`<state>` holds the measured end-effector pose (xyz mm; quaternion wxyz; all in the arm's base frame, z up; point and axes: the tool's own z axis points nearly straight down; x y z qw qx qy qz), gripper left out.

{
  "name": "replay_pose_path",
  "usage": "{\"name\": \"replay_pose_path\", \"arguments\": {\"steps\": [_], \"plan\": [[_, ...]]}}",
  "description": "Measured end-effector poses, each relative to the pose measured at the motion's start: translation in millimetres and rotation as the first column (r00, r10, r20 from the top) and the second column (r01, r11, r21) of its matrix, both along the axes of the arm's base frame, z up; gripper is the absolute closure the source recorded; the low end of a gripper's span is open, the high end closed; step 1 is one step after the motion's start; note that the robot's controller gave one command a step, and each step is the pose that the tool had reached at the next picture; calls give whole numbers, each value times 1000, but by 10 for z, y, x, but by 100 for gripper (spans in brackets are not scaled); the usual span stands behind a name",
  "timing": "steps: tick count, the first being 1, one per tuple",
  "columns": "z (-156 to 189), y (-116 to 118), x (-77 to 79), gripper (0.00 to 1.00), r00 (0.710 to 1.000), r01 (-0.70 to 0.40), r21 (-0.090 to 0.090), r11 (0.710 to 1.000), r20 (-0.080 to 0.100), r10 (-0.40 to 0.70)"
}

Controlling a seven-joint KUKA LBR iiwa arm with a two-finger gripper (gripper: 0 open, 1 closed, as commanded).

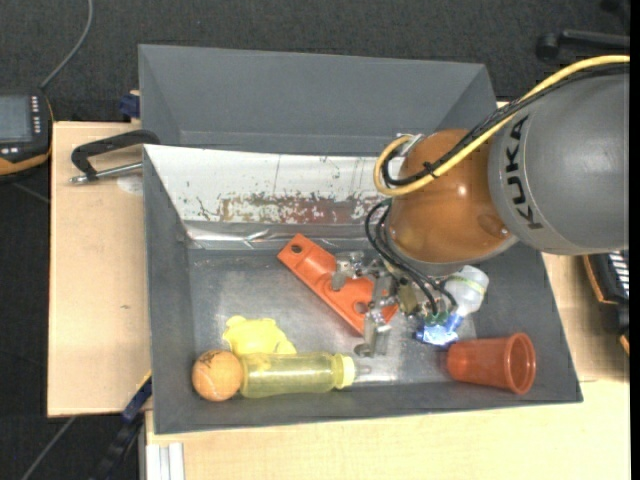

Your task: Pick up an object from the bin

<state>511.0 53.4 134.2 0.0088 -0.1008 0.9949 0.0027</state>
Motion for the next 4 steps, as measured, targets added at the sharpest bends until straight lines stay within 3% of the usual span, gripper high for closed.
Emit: {"name": "replay_pose_path", "arguments": {"steps": [1,2,3,4], "plan": [[-131,-68,21,0,1000,18,-1,1000,-8,-18],[212,59,86,0,1000,24,1,1000,0,-24],[52,-26,228,0,999,-51,0,999,6,51],[-232,-114,210,0,998,59,3,998,-2,-59]]}}
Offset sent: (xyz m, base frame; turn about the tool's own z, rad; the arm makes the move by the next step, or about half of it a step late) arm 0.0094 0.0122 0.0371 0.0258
